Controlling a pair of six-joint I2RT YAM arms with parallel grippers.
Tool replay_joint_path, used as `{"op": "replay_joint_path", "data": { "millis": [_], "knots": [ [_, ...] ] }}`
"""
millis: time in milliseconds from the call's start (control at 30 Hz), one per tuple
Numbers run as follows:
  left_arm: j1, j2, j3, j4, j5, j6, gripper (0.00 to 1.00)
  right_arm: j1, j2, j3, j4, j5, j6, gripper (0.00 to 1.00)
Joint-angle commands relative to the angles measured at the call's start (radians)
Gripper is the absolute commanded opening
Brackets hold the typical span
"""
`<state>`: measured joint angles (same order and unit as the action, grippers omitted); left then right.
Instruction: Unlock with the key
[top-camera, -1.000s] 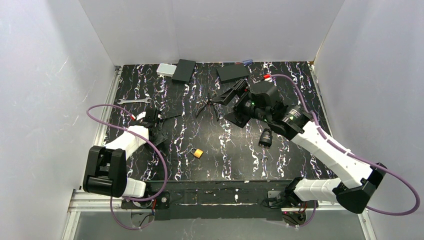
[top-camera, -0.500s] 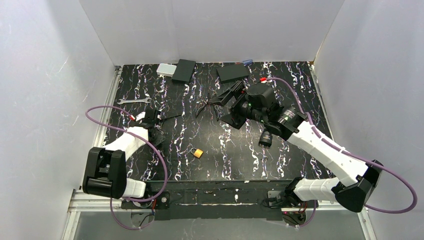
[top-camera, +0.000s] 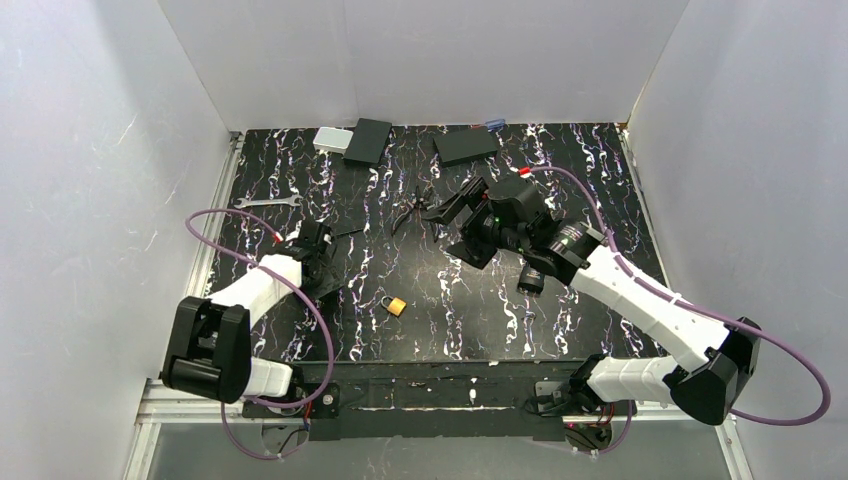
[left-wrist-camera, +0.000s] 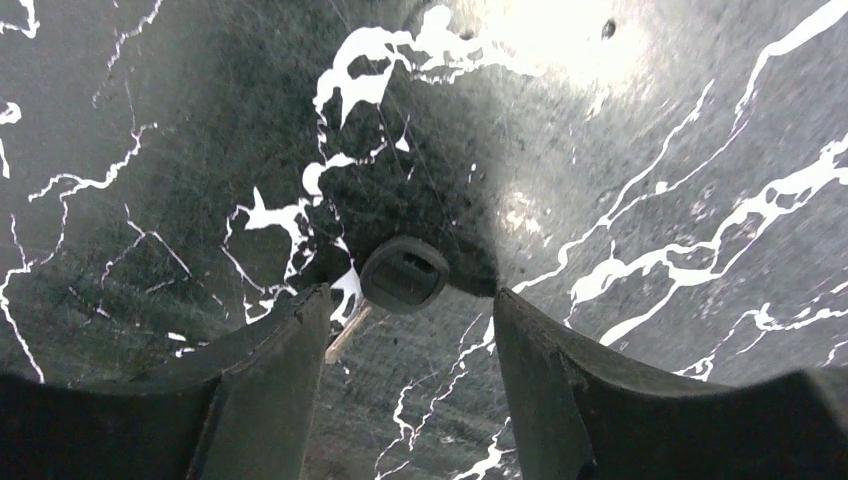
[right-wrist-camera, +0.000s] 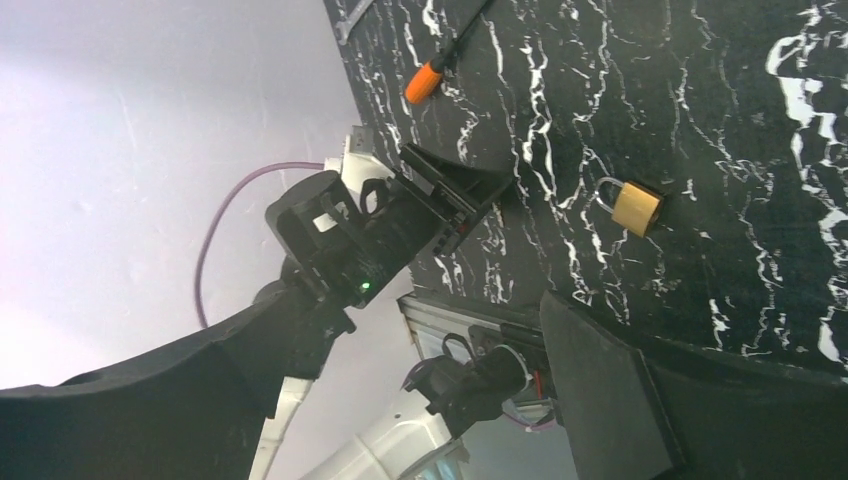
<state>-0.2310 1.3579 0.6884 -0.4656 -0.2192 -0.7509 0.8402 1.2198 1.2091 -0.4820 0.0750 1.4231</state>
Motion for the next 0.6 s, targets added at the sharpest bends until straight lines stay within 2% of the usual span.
{"op": "replay_joint_path", "data": {
  "millis": [0,267,567],
  "knots": [
    [-0.052,0.046,0.064,-0.138,-0.063,0.046,0.58,0.006,-0.011,-0.028,-0.011,0.004,-0.021,1.00],
    [-0.086,0.123,0.107,-0.168,-0.153,0.083,0.53,0.006,-0.025,-0.053,-0.015,0.007,-0.036,1.00],
    [-0.083,0.241,0.165,-0.176,-0.100,0.127,0.45,0.005,-0.043,-0.059,-0.030,0.017,-0.054,1.00]
  ]
}}
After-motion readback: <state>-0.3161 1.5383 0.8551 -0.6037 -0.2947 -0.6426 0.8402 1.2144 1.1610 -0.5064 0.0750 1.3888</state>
